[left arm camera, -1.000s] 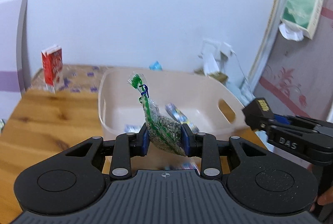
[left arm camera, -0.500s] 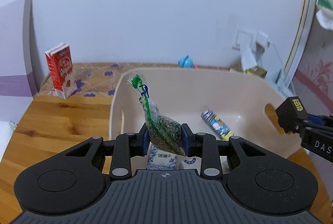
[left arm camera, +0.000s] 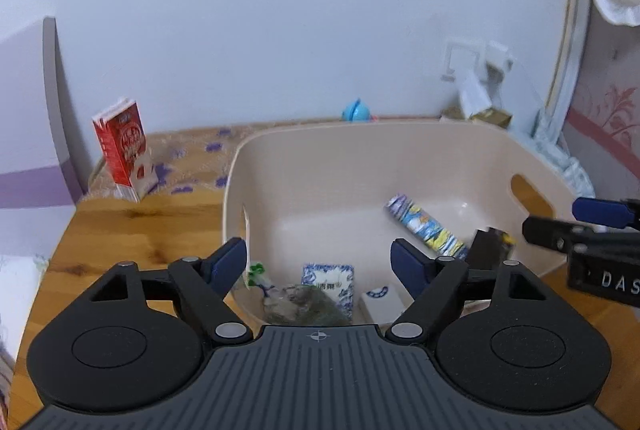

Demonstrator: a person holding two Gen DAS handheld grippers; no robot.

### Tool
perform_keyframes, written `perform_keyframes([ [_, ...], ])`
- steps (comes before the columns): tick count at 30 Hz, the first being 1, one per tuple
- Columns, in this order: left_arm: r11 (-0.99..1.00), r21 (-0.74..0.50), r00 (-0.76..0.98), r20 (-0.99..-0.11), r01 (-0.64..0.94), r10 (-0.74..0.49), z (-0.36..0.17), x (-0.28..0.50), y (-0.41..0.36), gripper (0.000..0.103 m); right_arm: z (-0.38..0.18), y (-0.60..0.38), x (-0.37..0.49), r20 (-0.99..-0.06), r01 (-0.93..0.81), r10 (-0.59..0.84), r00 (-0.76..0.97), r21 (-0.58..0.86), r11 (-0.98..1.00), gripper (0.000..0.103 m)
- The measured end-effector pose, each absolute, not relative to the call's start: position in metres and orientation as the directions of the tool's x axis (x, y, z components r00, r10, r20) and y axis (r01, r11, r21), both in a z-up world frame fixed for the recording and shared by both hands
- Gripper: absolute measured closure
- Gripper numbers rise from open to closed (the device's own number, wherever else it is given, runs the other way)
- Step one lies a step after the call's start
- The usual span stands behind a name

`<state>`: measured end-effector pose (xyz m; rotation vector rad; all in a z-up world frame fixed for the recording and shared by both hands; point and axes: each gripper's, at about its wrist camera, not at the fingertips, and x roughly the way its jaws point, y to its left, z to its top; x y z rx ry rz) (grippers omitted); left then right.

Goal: Organize objects
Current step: 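Lift both items over the basket and open both grippers to drop them, then grasp the round tin with left gripper while right grasps the beige clip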

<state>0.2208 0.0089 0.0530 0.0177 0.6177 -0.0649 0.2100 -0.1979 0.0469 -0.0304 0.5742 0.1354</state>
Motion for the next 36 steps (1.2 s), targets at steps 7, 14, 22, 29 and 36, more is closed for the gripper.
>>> perform_keyframes([
  [7,0.996,0.019,0.831,-0.552,0.086,-0.062,0.064,0.181,0.016,0.013,0.047,-0.214,0.176,-0.54,-0.139,0.128,0.832,0.02,0.99,0.002],
  [14,0.991,0.025,0.816,-0.57,0.134,-0.096,0.05,0.15,0.019,0.012,0.014,-0.21,0.155,-0.626,-0.185,0.145,0.766,0.0,0.983,0.0],
  [22,0.987,-0.005,0.739,-0.662,0.162,-0.125,0.002,0.153,0.018,0.012,-0.029,-0.194,0.151,-0.704,-0.23,0.165,0.691,0.002,0.973,0.0],
  [29,0.983,-0.018,0.683,-0.717,0.182,-0.14,-0.029,0.165,0.014,0.012,-0.051,-0.184,0.158,-0.721,-0.247,0.159,0.674,-0.017,0.969,0.004],
  [36,0.981,-0.05,0.643,-0.748,0.19,-0.163,-0.05,0.182,0.013,0.012,-0.06,-0.183,0.165,-0.722,-0.234,0.161,0.673,-0.001,0.972,0.031],
])
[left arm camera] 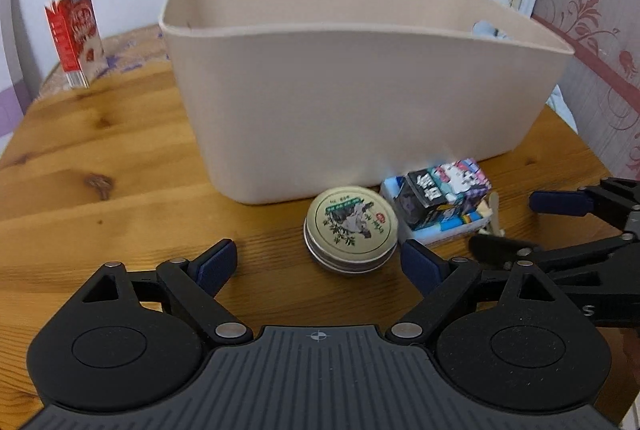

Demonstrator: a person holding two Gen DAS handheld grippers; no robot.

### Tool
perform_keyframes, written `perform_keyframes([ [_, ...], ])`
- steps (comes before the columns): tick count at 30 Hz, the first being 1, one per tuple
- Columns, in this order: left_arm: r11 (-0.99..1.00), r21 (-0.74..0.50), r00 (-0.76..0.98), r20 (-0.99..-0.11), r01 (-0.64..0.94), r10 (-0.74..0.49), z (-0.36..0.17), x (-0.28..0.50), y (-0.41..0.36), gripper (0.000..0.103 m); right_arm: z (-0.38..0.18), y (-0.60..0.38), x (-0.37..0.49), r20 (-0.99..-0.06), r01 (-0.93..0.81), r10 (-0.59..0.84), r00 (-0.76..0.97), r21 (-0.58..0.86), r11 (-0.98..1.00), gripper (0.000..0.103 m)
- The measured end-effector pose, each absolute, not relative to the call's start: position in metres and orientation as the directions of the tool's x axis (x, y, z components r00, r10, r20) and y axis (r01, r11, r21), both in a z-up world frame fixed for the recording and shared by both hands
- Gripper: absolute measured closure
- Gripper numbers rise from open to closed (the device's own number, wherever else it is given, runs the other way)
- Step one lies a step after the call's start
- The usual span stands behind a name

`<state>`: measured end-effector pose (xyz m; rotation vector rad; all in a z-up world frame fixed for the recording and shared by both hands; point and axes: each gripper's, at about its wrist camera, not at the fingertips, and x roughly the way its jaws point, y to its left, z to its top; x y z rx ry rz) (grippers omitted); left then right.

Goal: Organize objects
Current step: 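Grasp the round tin with left gripper while right grasps the beige clip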

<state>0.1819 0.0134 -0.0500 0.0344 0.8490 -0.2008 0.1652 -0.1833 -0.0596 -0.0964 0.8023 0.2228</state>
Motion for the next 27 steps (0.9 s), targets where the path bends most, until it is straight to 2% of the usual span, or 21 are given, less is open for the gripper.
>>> perform_keyframes([
  [2,0.981,-0.04,0.654,-0.74,0.191,-0.157,-0.052,0.184,0.012,0.013,-0.058,-0.183,0.164,-0.714,-0.23,0.165,0.68,0.006,0.973,0.041],
  [4,0.98,-0.032,0.662,-0.733,0.197,-0.157,-0.053,0.185,0.01,0.015,-0.058,-0.184,0.164,-0.71,-0.23,0.168,0.684,0.01,0.973,0.045],
  [6,0.978,-0.036,0.672,-0.721,0.205,-0.168,-0.054,0.185,0.009,0.018,-0.058,-0.183,0.165,-0.708,-0.241,0.182,0.682,0.017,0.97,0.054],
  [8,0.977,-0.031,0.681,-0.712,0.211,-0.17,-0.054,0.185,0.007,0.024,-0.056,-0.182,0.164,-0.708,-0.263,0.199,0.677,0.019,0.965,0.064],
  [9,0.976,-0.026,0.685,-0.708,0.216,-0.171,-0.053,0.184,0.006,0.032,-0.055,-0.181,0.163,-0.708,-0.273,0.206,0.675,0.02,0.962,0.071],
  [11,0.974,-0.012,0.69,-0.704,0.226,-0.169,-0.052,0.182,0.004,0.044,-0.054,-0.177,0.161,-0.709,-0.296,0.216,0.671,0.011,0.955,0.078],
  [12,0.974,-0.006,0.69,-0.704,0.227,-0.165,-0.051,0.181,0.004,0.047,-0.054,-0.175,0.16,-0.71,-0.298,0.208,0.673,-0.003,0.955,0.078],
  [16,0.982,-0.04,0.683,-0.713,0.187,-0.159,-0.048,0.177,0.01,0.047,-0.051,-0.17,0.157,-0.72,-0.293,0.184,0.669,-0.029,0.956,0.08],
  [18,0.984,-0.055,0.681,-0.715,0.169,-0.157,-0.046,0.174,0.014,0.048,-0.048,-0.17,0.152,-0.713,-0.291,0.181,0.677,-0.034,0.956,0.089],
  [27,0.986,-0.031,0.7,-0.7,0.166,-0.14,-0.036,0.154,0.018,0.048,-0.047,-0.18,0.144,-0.716,-0.255,0.177,0.675,-0.002,0.967,0.089],
])
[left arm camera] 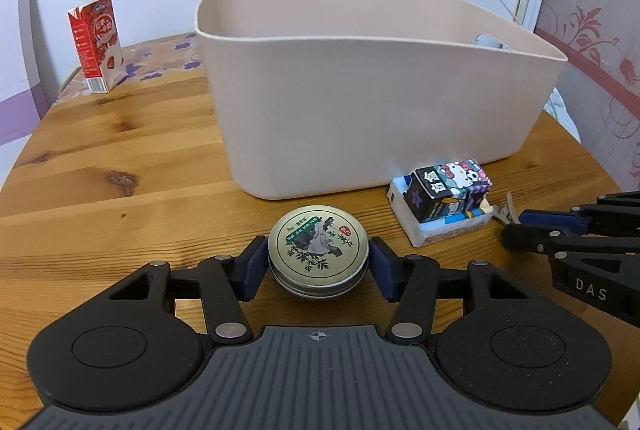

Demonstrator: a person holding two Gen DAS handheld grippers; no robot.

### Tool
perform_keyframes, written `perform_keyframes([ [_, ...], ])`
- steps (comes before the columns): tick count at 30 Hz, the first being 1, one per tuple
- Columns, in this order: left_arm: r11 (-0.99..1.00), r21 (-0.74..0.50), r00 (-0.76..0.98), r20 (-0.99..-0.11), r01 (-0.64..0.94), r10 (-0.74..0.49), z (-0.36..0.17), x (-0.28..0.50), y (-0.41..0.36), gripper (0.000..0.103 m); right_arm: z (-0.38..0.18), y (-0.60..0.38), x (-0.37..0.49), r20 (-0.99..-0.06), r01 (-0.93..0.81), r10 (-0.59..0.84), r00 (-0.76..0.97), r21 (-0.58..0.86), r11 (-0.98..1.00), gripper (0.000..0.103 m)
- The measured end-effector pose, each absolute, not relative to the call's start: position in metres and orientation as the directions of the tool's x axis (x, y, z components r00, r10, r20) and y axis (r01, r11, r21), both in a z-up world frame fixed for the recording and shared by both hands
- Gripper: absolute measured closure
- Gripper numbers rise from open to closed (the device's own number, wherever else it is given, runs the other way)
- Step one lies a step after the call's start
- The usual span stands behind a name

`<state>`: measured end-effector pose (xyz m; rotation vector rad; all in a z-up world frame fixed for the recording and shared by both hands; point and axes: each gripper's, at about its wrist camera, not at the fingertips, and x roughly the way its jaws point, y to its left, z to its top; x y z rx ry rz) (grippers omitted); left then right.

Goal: Organize objects
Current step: 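Grasp the round tin with left gripper while right grasps the beige clip, then carry both items over the basket and release them inside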

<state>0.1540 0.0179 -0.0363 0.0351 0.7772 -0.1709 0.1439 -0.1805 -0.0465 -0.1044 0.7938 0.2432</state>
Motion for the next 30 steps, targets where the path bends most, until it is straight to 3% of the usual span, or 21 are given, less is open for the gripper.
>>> perform_keyframes([
  [9,0.983,-0.021,0.752,-0.641,0.183,-0.154,-0.004,0.137,0.02,0.048,-0.023,-0.194,0.127,-0.668,-0.232,0.186,0.721,0.021,0.973,0.089],
  [19,0.979,-0.029,0.822,-0.539,0.201,-0.185,0.046,0.131,0.016,0.048,0.032,-0.212,0.122,-0.541,-0.206,0.196,0.818,0.044,0.978,0.089],
  [30,0.985,0.014,0.864,-0.482,0.171,-0.143,0.08,0.173,0.019,0.048,0.074,-0.213,0.155,-0.439,-0.187,0.192,0.878,0.055,0.981,0.089],
])
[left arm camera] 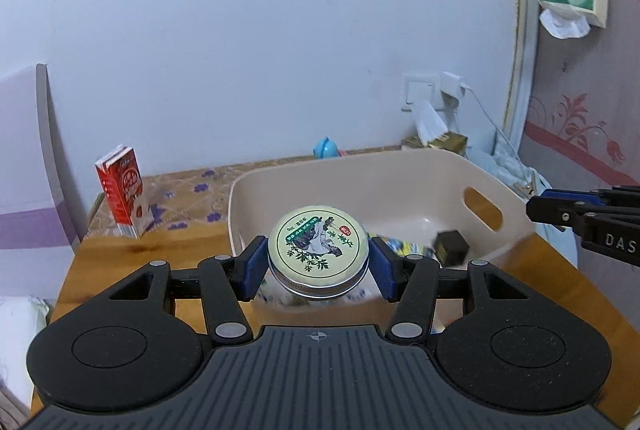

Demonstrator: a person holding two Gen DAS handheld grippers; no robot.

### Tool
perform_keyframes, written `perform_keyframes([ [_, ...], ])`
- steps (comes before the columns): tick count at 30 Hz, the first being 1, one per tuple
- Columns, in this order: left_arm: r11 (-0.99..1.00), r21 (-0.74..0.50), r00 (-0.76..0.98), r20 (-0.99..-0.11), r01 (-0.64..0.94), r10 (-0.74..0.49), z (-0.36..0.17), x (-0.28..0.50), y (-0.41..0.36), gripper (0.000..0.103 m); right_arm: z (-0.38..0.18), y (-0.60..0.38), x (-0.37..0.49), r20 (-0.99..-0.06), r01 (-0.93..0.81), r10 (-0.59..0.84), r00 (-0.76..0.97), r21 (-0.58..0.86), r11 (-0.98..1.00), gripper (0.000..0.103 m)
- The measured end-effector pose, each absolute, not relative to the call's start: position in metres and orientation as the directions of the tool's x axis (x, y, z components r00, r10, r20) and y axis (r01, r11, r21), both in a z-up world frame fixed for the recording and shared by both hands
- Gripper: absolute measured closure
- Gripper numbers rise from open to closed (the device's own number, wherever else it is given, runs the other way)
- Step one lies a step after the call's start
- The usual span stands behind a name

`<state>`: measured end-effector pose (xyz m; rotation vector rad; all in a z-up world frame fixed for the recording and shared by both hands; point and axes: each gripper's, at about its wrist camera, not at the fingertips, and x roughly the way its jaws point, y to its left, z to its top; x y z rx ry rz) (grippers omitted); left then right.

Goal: Organize objects
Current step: 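Carry both items over the basket and release them inside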

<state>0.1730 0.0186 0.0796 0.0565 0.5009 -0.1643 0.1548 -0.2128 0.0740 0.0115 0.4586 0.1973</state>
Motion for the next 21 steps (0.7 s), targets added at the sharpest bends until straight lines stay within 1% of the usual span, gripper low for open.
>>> perform_keyframes([
  [3,0.986,0.006,0.856,-0.497,0.167,-0.142,0.078,0.192,0.017,0.048,0.078,-0.21,0.169,-0.43,-0.172,0.178,0.885,0.053,0.984,0.089],
  [9,0.986,0.005,0.814,-0.565,0.166,-0.134,0.06,0.231,0.011,0.048,0.075,-0.206,0.2,-0.445,-0.155,0.161,0.881,0.049,0.987,0.089],
  [17,0.986,-0.004,0.756,-0.642,0.165,-0.129,0.033,0.264,0.003,0.047,0.046,-0.194,0.235,-0.526,-0.16,0.153,0.836,0.033,0.987,0.089],
  [21,0.984,0.048,0.753,-0.65,0.174,-0.102,0.026,0.266,-0.002,0.047,0.032,-0.191,0.242,-0.573,-0.155,0.144,0.807,0.031,0.987,0.088],
])
